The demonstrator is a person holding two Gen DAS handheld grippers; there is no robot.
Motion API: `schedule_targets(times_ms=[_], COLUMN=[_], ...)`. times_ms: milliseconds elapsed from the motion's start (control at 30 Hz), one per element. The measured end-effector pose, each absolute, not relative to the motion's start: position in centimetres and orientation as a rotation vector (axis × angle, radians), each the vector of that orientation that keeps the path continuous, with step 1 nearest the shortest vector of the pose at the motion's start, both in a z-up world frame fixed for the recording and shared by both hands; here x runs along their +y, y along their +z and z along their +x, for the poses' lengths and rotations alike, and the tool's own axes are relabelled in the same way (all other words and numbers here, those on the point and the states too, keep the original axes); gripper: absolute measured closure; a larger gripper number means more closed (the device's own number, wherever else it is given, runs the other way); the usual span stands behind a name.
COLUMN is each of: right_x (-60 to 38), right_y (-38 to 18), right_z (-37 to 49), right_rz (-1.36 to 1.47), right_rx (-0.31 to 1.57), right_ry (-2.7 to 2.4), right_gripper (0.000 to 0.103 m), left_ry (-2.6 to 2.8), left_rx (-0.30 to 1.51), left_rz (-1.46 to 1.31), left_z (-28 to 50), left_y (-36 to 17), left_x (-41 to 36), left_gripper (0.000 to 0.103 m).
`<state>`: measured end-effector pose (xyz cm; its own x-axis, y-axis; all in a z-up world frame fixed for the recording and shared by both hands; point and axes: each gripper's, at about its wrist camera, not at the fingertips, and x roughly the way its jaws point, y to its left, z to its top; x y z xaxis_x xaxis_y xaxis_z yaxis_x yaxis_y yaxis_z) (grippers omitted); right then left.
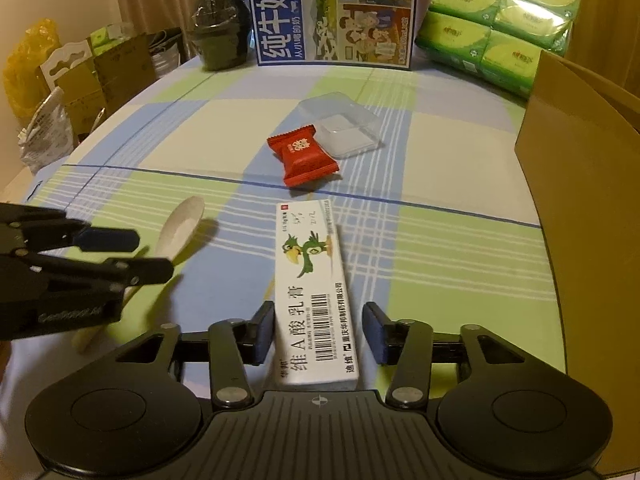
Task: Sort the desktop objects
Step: 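Grasp the white plastic spoon with the left tool while the right tool holds the tube box, then lift the spoon with the left tool while the right tool lifts the tube box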
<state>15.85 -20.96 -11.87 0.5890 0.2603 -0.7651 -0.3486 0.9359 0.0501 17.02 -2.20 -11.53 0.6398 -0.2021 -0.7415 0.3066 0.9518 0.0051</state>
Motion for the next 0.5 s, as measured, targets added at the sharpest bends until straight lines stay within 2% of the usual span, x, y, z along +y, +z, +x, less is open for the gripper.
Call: schedule_targets(times_ms=[500], right_x=[-20.7], right_y=[-12.2], right_z=[16.5], right_rz=[-0.122], right_rx=[0.846], right_ry=[0.372], right_gripper=[0.055], left_ry=[-0.309], left_rx=[0.766], left_rz=[0.158], left_z=[18.4], left_y=[-12.6], left_x=[-3.2], left_gripper=[0.067])
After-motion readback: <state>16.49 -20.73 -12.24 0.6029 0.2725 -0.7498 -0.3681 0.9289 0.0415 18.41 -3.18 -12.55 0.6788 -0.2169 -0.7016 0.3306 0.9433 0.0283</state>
